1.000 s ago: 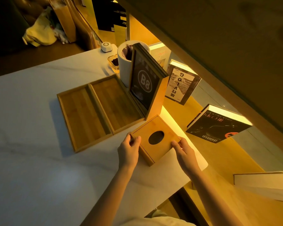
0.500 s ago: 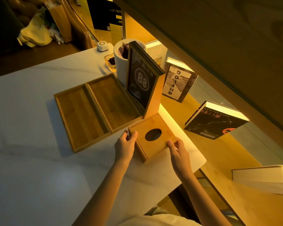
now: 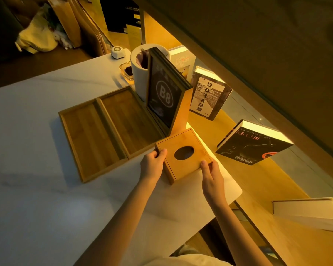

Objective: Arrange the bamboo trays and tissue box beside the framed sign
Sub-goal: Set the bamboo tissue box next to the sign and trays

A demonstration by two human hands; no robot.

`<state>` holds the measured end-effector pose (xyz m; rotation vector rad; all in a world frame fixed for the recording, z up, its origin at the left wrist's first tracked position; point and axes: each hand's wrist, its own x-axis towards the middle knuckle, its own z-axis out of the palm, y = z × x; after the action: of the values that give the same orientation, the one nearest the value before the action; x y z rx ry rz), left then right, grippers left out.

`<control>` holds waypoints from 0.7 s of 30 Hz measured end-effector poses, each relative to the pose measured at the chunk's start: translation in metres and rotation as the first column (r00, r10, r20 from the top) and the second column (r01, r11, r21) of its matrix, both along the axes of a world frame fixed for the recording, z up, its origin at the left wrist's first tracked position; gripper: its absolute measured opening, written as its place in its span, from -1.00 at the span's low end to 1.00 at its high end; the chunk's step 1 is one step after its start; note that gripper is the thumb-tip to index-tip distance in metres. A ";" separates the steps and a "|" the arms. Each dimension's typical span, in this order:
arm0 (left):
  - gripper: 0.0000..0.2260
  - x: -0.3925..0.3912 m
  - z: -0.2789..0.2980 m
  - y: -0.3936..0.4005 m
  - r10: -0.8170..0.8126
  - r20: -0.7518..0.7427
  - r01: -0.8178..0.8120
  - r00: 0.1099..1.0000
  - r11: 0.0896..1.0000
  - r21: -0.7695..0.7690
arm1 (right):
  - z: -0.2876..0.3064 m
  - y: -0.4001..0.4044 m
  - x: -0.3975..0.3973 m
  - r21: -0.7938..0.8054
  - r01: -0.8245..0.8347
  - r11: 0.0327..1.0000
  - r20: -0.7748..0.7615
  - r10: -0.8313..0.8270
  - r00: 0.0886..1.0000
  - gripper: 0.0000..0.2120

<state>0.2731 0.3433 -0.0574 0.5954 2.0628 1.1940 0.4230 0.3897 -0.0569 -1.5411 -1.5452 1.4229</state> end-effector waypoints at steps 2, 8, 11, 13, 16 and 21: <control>-0.70 0.000 0.001 0.007 -0.008 0.015 0.008 1.000 1.000 0.008 | 0.000 0.006 -0.001 -0.010 0.012 1.000 0.009 -0.012 1.000 -0.64; -0.72 0.002 0.001 0.026 -0.004 0.066 0.004 0.998 1.000 -0.004 | -0.001 0.022 0.000 0.000 0.024 1.000 0.021 -0.024 0.999 -0.66; -0.68 0.002 0.002 0.034 -0.014 0.067 0.015 0.998 1.000 -0.015 | 0.001 0.031 0.000 0.002 0.025 1.000 0.021 -0.025 0.999 -0.67; -0.70 0.003 0.002 0.037 -0.020 0.057 0.021 0.998 1.000 -0.014 | 0.001 0.036 -0.001 0.007 0.030 1.000 0.021 -0.030 0.999 -0.67; -0.69 0.003 0.003 0.041 -0.017 0.045 0.018 0.999 1.000 -0.009 | 0.000 0.041 -0.001 0.013 0.030 0.999 0.035 -0.030 0.999 -0.67; -0.66 0.005 0.003 0.040 -0.013 0.035 0.014 0.999 1.000 -0.025 | -0.002 0.044 0.001 0.004 0.014 1.000 0.046 -0.014 0.999 -0.66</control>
<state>0.2784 0.3837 -0.0541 0.5722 2.0392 1.1606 0.4238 0.4341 -0.0591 -1.5900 -1.5602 1.3852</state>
